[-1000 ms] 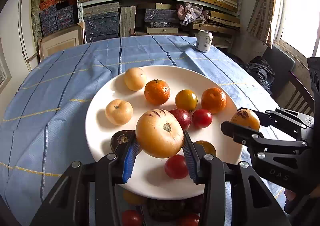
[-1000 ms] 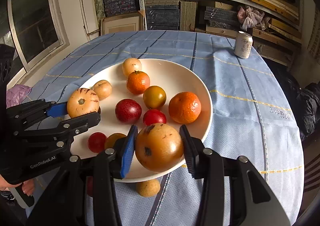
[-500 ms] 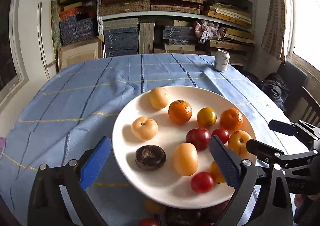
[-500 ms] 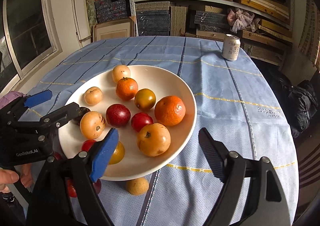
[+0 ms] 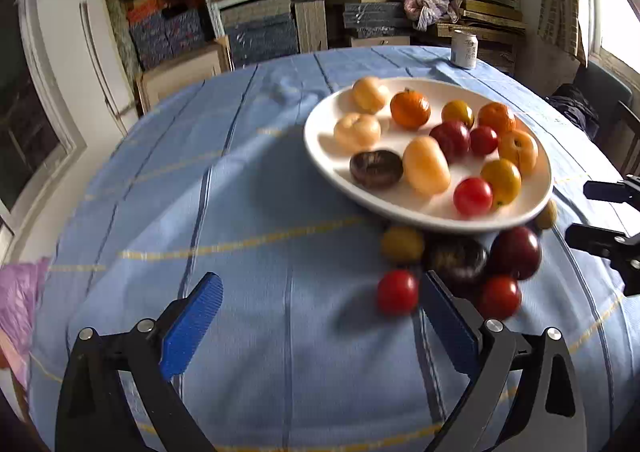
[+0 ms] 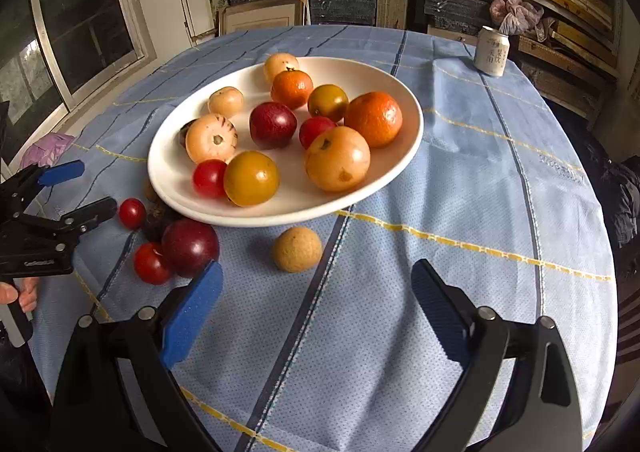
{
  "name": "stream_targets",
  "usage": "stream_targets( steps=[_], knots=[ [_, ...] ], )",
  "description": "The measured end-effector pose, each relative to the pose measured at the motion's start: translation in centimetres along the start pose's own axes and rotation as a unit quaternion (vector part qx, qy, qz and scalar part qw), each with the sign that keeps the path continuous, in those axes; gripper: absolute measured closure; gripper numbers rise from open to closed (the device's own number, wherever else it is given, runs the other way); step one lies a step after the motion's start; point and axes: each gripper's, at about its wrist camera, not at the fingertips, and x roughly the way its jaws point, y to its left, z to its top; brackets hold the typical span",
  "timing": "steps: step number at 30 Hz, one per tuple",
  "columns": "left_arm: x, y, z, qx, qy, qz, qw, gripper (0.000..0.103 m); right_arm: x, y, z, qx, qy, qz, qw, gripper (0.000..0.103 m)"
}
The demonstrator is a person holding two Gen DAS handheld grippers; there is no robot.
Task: Organize fruits
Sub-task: 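Grasp a red tomato with the left gripper while the right gripper grasps a small tan fruit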
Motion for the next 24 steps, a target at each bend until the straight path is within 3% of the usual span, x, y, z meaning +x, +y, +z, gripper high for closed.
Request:
stream_targets(
  steps=[3, 7, 12, 15, 16, 17, 19, 21, 23, 24],
  knots=[
    [0.2, 0.2, -0.9, -0.007, 0.014, -0.031, 0.9994, 0.004, 1.1, -0.1, -0.2, 0.012, 0.008, -0.004, 1.000, 0.010],
    [1.2, -1.4, -0.9, 0.023, 0.023, -0.031, 0.9990, 0.004, 1.9, -0.1, -0.2, 0.021, 0.018, -0.006, 1.000, 0.010],
    [2.8, -2.2, -0.9, 0.025, 0.039, -0.033, 0.9984, 0.003, 1.7, 0.5, 0.1, 0.006, 0.009, -0.023, 1.000, 0.010],
    [2.7, -2.0, -0.9, 0.013, 0.047, -0.056, 0.9973, 0.012, 2.0, 0.8, 0.2, -0.006, 0.012, -0.033, 0.999, 0.010],
    [2.6, -2.0, -0.9, 0.011, 0.047, -0.061, 0.9969, 0.019, 2.1, 0.9, 0.3, -0.007, 0.012, -0.033, 0.999, 0.017],
    [2.4, -2.1, -1.0, 0.012, 0.047, -0.067, 0.9966, 0.027, 2.1, 1.0, 0.3, -0.010, 0.012, -0.034, 0.999, 0.033],
    [2.1, -2.6, -1.2, 0.018, 0.043, -0.068, 0.9966, 0.035, 2.3, 1.4, 0.2, -0.015, 0.014, -0.037, 0.999, 0.048],
    [1.9, -2.9, -1.2, 0.019, 0.043, -0.065, 0.9968, 0.045, 2.2, 1.6, 0.0, -0.020, 0.014, -0.041, 0.999, 0.054],
    [1.7, -3.0, -1.1, 0.016, 0.044, -0.066, 0.9967, 0.076, 2.0, 1.8, -0.2, -0.016, 0.011, -0.031, 0.999, 0.070],
    [1.7, -3.1, -1.1, 0.015, 0.043, -0.067, 0.9967, 0.077, 1.8, 1.9, -0.2, -0.015, 0.009, -0.025, 1.000, 0.075]
  ],
)
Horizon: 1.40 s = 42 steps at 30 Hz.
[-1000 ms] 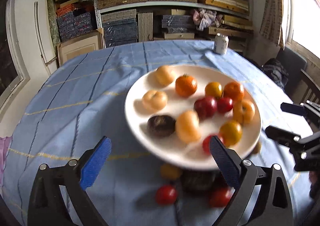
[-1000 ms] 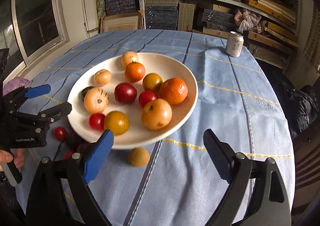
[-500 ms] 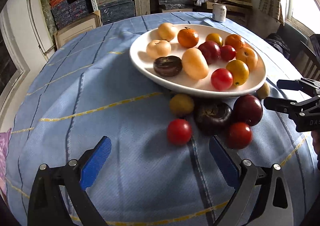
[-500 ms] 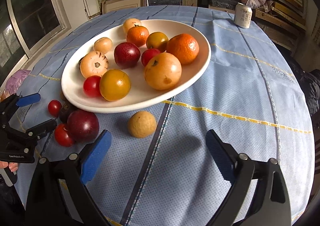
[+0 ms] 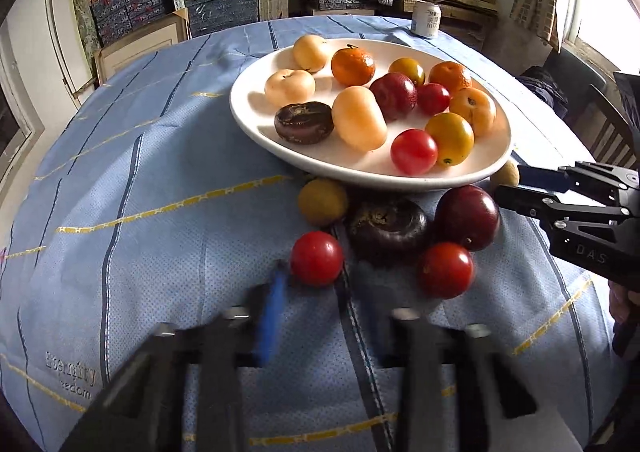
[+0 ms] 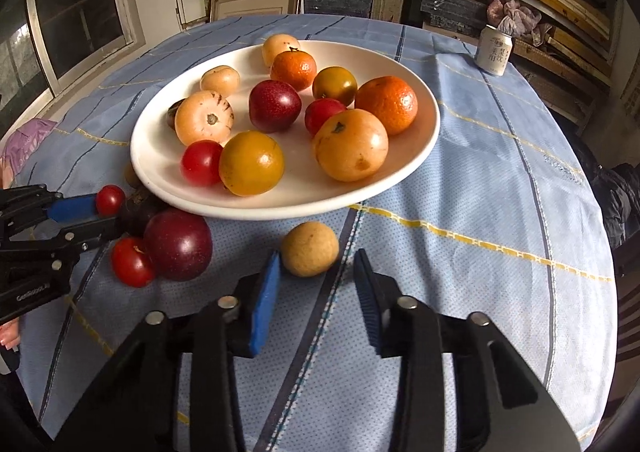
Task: Organize fruits
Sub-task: 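Grasp a red tomato with the left gripper while the right gripper grasps a small tan fruit, then lift the red tomato and tan fruit and carry them toward the plate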
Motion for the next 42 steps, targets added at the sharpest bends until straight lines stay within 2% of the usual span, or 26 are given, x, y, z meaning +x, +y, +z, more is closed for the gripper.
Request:
stream_targets(
  steps=[10, 15, 18, 19, 20, 21, 25, 27, 29, 30, 32, 34, 35, 36, 37, 38, 40, 42],
  knots=[
    [-0.6, 0.5, -0.2, -0.002, -0.013, -0.013, 0.9998, 0.079, -0.7, 1.0, -0.1, -0.030, -0.016, -0.003, 0.999, 0.076],
    [-2.0, 1.3, -0.1, -0.017, -0.032, -0.011, 0.9993, 0.079, -2.3, 1.0, -0.5, -0.031, -0.030, -0.005, 0.999, 0.082],
    [-2.4, 1.5, -0.2, -0.017, -0.035, -0.006, 0.9992, 0.079, -2.2, 0.9, -0.8, -0.030, -0.021, -0.009, 0.999, 0.081],
    [-2.3, 1.5, -0.3, -0.017, -0.033, -0.006, 0.9993, 0.079, -2.1, 0.9, -0.8, -0.028, -0.020, -0.012, 0.999, 0.076],
    [-2.2, 1.5, -0.3, -0.019, -0.031, -0.009, 0.9993, 0.079, -1.9, 0.8, -0.8, -0.024, -0.021, -0.016, 0.999, 0.063],
    [-2.2, 1.5, -0.4, -0.020, -0.030, -0.011, 0.9993, 0.079, -1.7, 0.8, -0.8, -0.023, -0.026, -0.018, 0.999, 0.058],
    [-1.7, 1.4, -0.4, -0.021, -0.023, -0.018, 0.9994, 0.078, -0.8, 1.1, -0.5, -0.035, -0.025, -0.002, 0.999, 0.058],
    [-1.4, 1.4, -0.2, -0.022, -0.023, -0.015, 0.9994, 0.074, -0.2, 1.4, -0.1, -0.039, -0.020, 0.006, 0.999, 0.058],
    [-1.0, 1.4, 0.1, -0.023, -0.024, -0.011, 0.9994, 0.047, 0.3, 1.5, 0.3, -0.038, -0.017, 0.007, 0.999, 0.058],
    [-0.8, 1.4, 0.2, -0.023, -0.027, -0.010, 0.9993, 0.044, 0.4, 1.6, 0.5, -0.037, -0.017, 0.010, 0.999, 0.059],
    [-0.3, 1.6, 0.6, -0.026, -0.027, 0.010, 0.9992, 0.034, 0.5, 1.9, 0.7, -0.047, -0.018, 0.023, 0.998, 0.074],
    [0.1, 2.0, 0.9, -0.030, -0.029, 0.017, 0.9990, 0.034, 0.4, 2.3, 0.6, -0.059, -0.020, 0.017, 0.998, 0.074],
    [0.2, 2.2, 1.0, -0.033, -0.029, 0.012, 0.9990, 0.037, 0.4, 2.4, 0.6, -0.062, -0.020, 0.013, 0.998, 0.074],
    [0.4, 2.4, 0.9, -0.036, -0.023, 0.001, 0.9991, 0.045, 0.3, 2.5, 0.5, -0.062, -0.020, 0.012, 0.998, 0.074],
    [0.6, 2.5, 0.7, -0.034, -0.016, -0.015, 0.9992, 0.068, 0.3, 2.5, 0.5, -0.061, -0.020, 0.011, 0.998, 0.074],
    [0.4, 2.4, 0.6, -0.028, -0.025, -0.008, 0.9993, 0.076, 0.2, 2.4, 0.4, -0.057, -0.021, 0.010, 0.998, 0.074],
    [0.4, 2.5, 0.3, -0.027, -0.023, -0.021, 0.9992, 0.083, -0.1, 2.3, 0.2, -0.054, -0.024, 0.000, 0.998, 0.074],
    [0.5, 2.7, 0.3, -0.031, -0.019, -0.024, 0.9990, 0.085, -0.5, 2.2, 0.0, -0.045, -0.028, 0.001, 0.999, 0.074]
  ],
)
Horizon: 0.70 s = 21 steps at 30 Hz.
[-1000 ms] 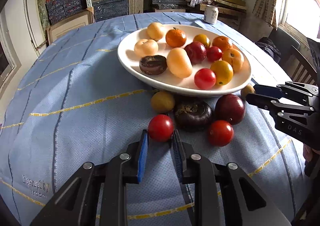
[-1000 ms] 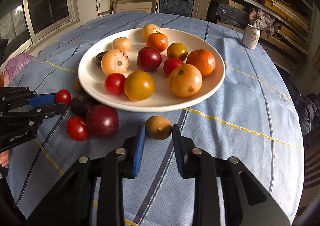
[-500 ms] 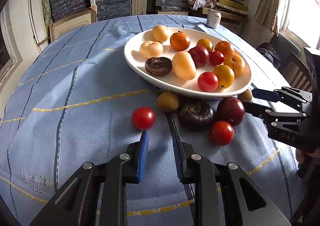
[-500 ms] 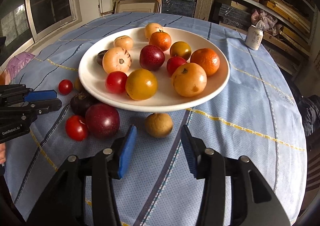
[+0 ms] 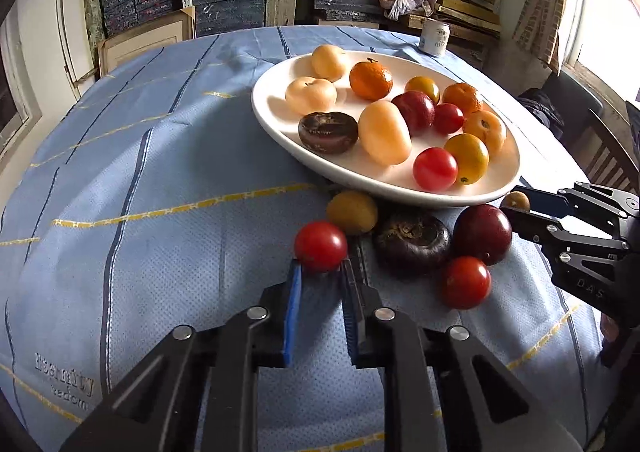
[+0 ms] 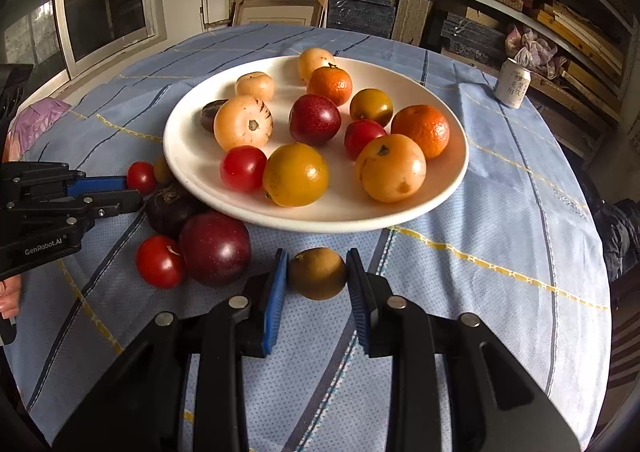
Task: Organize fruits
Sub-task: 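Lift the red tomato and tan fruit and carry them toward the plate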
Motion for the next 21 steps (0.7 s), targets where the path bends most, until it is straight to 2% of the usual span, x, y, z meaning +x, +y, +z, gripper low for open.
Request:
stream_targets(
  steps=[7, 9, 10, 11, 16, 18, 20, 21],
  knots=[
    [0.0, -0.2, 0.6, 0.007, -0.007, 0.025, 0.9996, 0.085, -1.2, 0.0, -0.3, 0.001, -0.007, 0.003, 1.000, 0.074],
    [0.2, 0.3, 1.0, -0.008, -0.004, 0.033, 0.9994, 0.051, -1.2, -0.2, -0.4, 0.004, -0.007, 0.002, 1.000, 0.074],
    [0.3, 0.6, 1.2, -0.016, -0.002, 0.042, 0.9990, 0.022, -1.2, -0.3, -0.4, 0.005, -0.007, 0.003, 1.000, 0.074],
    [0.4, 0.7, 1.3, -0.017, -0.007, 0.049, 0.9986, 0.021, -1.1, -0.3, -0.5, 0.006, -0.007, 0.003, 1.000, 0.074],
    [1.7, 0.7, 1.7, 0.008, -0.001, 0.044, 0.9990, 0.022, -0.5, -0.7, -0.7, 0.015, 0.000, 0.009, 1.000, 0.074],
    [1.6, 1.3, 1.8, -0.001, -0.003, 0.028, 0.9996, 0.035, -0.4, -0.8, -0.7, 0.019, 0.001, 0.011, 1.000, 0.074],
    [1.2, 1.5, 1.7, -0.001, -0.008, 0.019, 0.9998, 0.073, -0.5, -0.8, -0.7, 0.019, 0.000, 0.012, 1.000, 0.074],
    [1.2, 1.5, 1.6, 0.002, -0.008, 0.019, 0.9998, 0.075, -0.6, -0.9, -0.6, 0.019, 0.000, 0.012, 1.000, 0.074]
  ],
)
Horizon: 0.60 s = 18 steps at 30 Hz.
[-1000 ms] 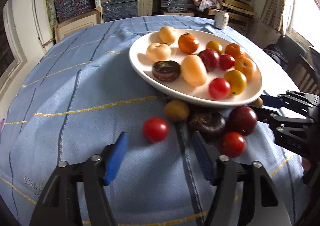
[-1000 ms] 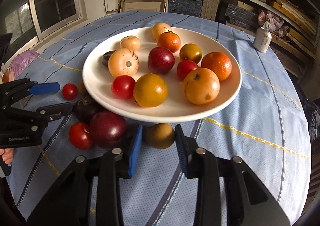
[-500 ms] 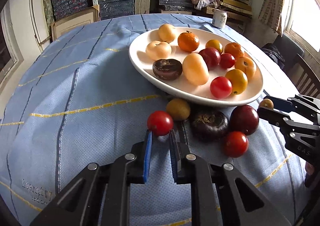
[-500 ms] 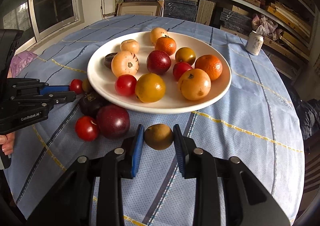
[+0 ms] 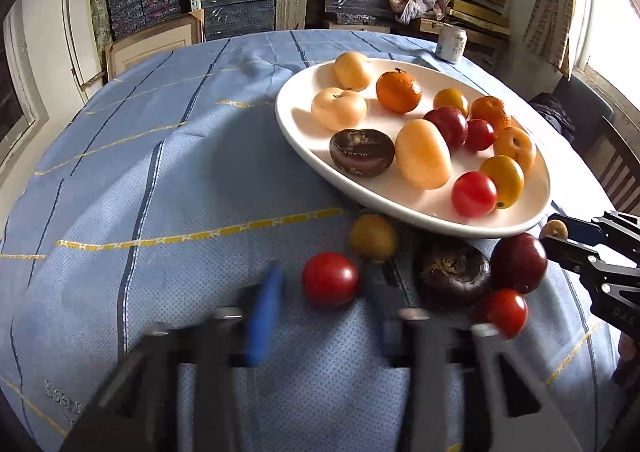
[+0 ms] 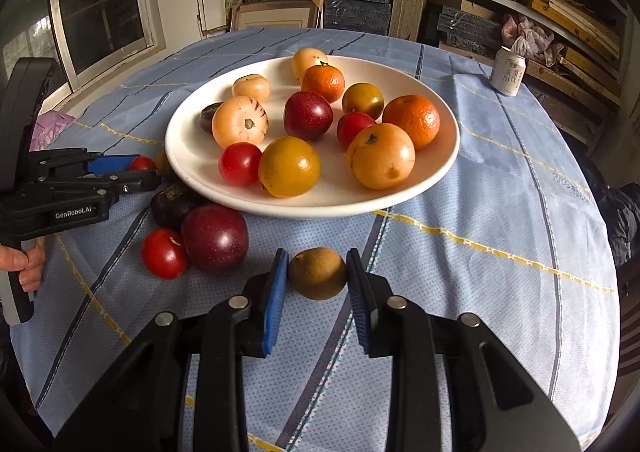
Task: Organize fruits
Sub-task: 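Lift the red tomato and tan fruit and carry them toward the plate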
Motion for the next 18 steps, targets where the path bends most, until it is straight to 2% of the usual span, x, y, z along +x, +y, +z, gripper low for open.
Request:
stream_targets(
  steps=[3, 6, 12, 18],
  knots=[
    [-0.3, -0.6, -0.2, 0.018, 0.002, 0.013, 0.9998, 0.075, 0.0, 0.0, 0.0, 0.000, 0.001, 0.000, 1.000, 0.074],
    [-1.0, -1.0, -0.3, 0.019, -0.004, 0.001, 0.9998, 0.075, 0.0, -0.1, -0.1, 0.002, 0.001, -0.001, 1.000, 0.074],
    [-3.1, -1.9, -0.4, 0.028, -0.020, 0.001, 0.9994, 0.076, -0.7, -0.5, -0.1, 0.007, -0.004, -0.006, 1.000, 0.074],
    [-5.4, -3.6, 0.0, 0.050, -0.049, -0.011, 0.9975, 0.076, -2.8, -1.1, 0.0, 0.018, -0.029, -0.012, 0.999, 0.074]
  ],
)
